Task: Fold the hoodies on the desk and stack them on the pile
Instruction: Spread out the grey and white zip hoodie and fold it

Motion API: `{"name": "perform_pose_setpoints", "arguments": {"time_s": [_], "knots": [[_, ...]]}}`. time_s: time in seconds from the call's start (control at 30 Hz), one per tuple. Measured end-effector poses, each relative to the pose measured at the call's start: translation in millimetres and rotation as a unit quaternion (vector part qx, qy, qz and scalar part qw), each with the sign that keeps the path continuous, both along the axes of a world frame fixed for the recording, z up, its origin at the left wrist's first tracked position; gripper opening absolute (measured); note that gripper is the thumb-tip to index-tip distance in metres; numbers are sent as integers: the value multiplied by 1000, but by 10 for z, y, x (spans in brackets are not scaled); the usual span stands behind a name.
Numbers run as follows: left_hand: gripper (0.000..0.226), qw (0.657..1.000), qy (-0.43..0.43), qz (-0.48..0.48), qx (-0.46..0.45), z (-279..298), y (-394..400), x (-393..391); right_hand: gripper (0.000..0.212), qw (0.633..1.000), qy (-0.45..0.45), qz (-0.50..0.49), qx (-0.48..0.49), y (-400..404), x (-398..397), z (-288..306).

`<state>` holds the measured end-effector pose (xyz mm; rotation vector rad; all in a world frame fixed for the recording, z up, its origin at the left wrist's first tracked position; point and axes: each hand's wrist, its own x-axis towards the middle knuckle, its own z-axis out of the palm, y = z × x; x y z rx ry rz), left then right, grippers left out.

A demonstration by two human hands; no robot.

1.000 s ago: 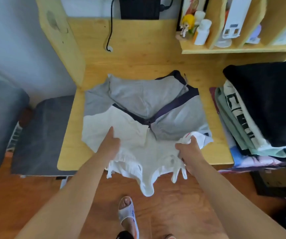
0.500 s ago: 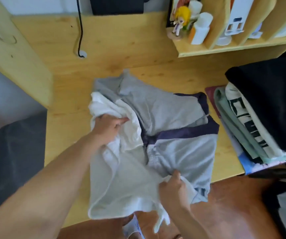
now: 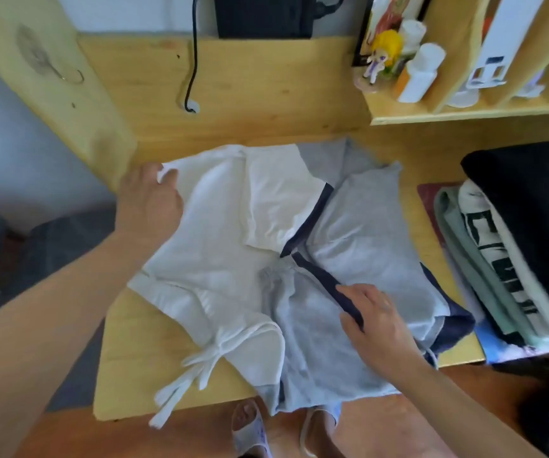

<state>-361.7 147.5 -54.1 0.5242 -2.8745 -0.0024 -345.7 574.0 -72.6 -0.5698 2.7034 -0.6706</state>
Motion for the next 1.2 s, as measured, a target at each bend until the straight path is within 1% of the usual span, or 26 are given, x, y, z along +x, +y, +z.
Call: {"name": "perform_pose_setpoints", "arguments": {"time_s": [0.03, 0.1, 0.17, 0.2, 0.3, 0.37, 0.43, 0.5, 0.53, 0.57, 0.6, 0.63, 0.67, 0.7, 0.73, 0.77, 0.8, 0.87, 0.9, 0.93, 0.97, 1.0, 1.07, 1.1, 1.13, 1.2], "knots": [[54, 997, -19, -62, 36, -56, 297, 228, 49, 995, 44, 75, 55, 75, -68, -107], [66, 966, -151, -163, 132, -250, 1032, 730, 56, 974, 67, 177, 128, 55, -189, -345], [76, 913, -292, -239, 157, -372, 1659, 1102, 60, 955, 92, 231, 164, -65, -285, -552], [77, 901, -320, -254, 145, -414, 1815, 1220, 61, 947, 110, 245, 179, -122, -333, -635], [48, 931, -244, -261, 70, -372, 1779, 1510, 64, 935, 141, 253, 203, -139, -398, -756], [27, 948, -217, -230, 36, -252, 1557, 1886, 64, 933, 150, 258, 200, -78, -396, -762], [18, 955, -247, -161, 13, -167, 1404, 2376, 65, 932, 131, 269, 205, -44, -422, -754], [21, 955, -295, -15, 14, -130, 1350, 2884, 67, 935, 97, 267, 212, -68, -444, -734], [18, 945, -303, 108, 59, -91, 1402, 3054, 67, 938, 84, 263, 208, -99, -432, -695], [15, 918, -274, 244, 150, -89, 1488, 3158, 67, 945, 70, 256, 194, -109, -401, -649], [17, 859, -203, 372, 287, -99, 1607, 3186, 66, 955, 60, 239, 163, -88, -334, -578], [22, 756, -119, 477, 433, -159, 1699, 3171, 64, 970, 55, 205, 117, -36, -230, -488], [28, 634, -41, 536, 555, -207, 1778, 3110, 59, 985, 53, 153, 58, 59, -79, -372], [35, 528, 14, 548, 649, -257, 1855, 3026, 49, 996, 38, 80, -4, 202, 123, -247], [39, 446, 65, 535, 714, -341, 1919, 2962, 34, 998, -10, -15, -52, 362, 356, -135], [40, 389, 121, 519, 752, -429, 1961, 2900, 20, 986, -87, -122, -74, 522, 591, -55], [40, 353, 173, 508, 766, -513, 1968, 2832, 11, 957, -162, -226, -79, 627, 794, 49], [42, 321, 253, 505, 760, -595, 1971, 2643, 10, 879, -281, -363, -132, 820, 1008, 68], [41, 317, 274, 512, 750, -615, 1966, 2572, 11, 829, -351, -394, -188, 872, 1023, 38], [37, 317, 286, 518, 741, -614, 1978, 2510, 19, 783, -418, -388, -248, 907, 994, 1], [32, 315, 292, 526, 734, -618, 1986, 2483, 33, 746, -452, -383, -304, 892, 927, -13], [29, 307, 300, 534, 729, -608, 1981, 2464, 39, 712, -451, -412, -346, 840, 853, -22], [34, 287, 329, 545, 716, -582, 1887, 2478, 27, 659, -407, -510, -374, 733, 706, -72], [39, 279, 342, 548, 710, -564, 1812, 2482, 28, 636, -385, -551, -379, 689, 662, -101], [42, 269, 349, 547, 711, -535, 1743, 2482, 31, 611, -382, -569, -396, 659, 632, -113], [31, 247, 361, 538, 721, -426, 1674, 2508, 37, 564, -390, -576, -445, 647, 638, -95]]}}
